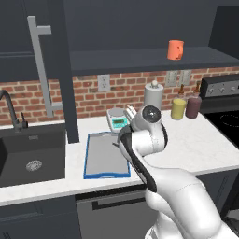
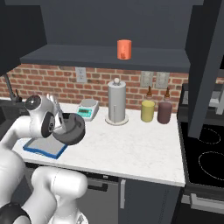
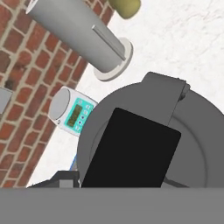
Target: Pick the kettle from the counter and place it on the tray. Then pick the mug from the cabinet and place it on the tray. Then close the cabinet doors.
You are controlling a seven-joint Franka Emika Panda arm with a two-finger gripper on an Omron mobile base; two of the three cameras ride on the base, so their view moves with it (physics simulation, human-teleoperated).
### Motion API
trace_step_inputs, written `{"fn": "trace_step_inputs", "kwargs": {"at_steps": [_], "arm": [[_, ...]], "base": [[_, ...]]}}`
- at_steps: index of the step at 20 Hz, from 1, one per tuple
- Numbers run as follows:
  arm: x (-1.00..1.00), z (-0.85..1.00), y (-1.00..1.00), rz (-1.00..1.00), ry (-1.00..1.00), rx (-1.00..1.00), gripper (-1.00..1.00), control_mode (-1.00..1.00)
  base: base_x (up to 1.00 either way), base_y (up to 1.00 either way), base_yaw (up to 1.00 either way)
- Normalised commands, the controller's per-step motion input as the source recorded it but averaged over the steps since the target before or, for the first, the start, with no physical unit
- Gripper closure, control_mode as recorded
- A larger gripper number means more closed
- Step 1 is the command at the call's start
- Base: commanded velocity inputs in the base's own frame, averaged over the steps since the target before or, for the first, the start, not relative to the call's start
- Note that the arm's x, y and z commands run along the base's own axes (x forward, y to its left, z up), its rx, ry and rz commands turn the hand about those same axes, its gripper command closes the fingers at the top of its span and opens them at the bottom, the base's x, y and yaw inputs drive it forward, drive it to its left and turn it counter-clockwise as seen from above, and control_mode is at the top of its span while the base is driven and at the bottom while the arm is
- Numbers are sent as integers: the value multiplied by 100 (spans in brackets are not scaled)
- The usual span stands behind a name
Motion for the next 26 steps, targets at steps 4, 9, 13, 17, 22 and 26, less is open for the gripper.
{"fn": "trace_step_inputs", "kwargs": {"at_steps": [4, 9, 13, 17, 22, 26], "arm": [[38, 10, 21, 4, 8, 5, 100, -100], [39, 0, 35, 1, 3, 3, 100, -100], [48, -2, 37, 1, 3, 6, 100, -100], [46, -17, 33, 1, 18, 6, 100, -100], [42, -20, 27, 1, 19, 5, 100, -100], [43, -11, 16, 0, 4, 0, 100, -100]], "base": [[0, 0, 0], [0, 0, 0], [0, 0, 0], [0, 0, 0], [0, 0, 0], [0, 0, 0]]}}
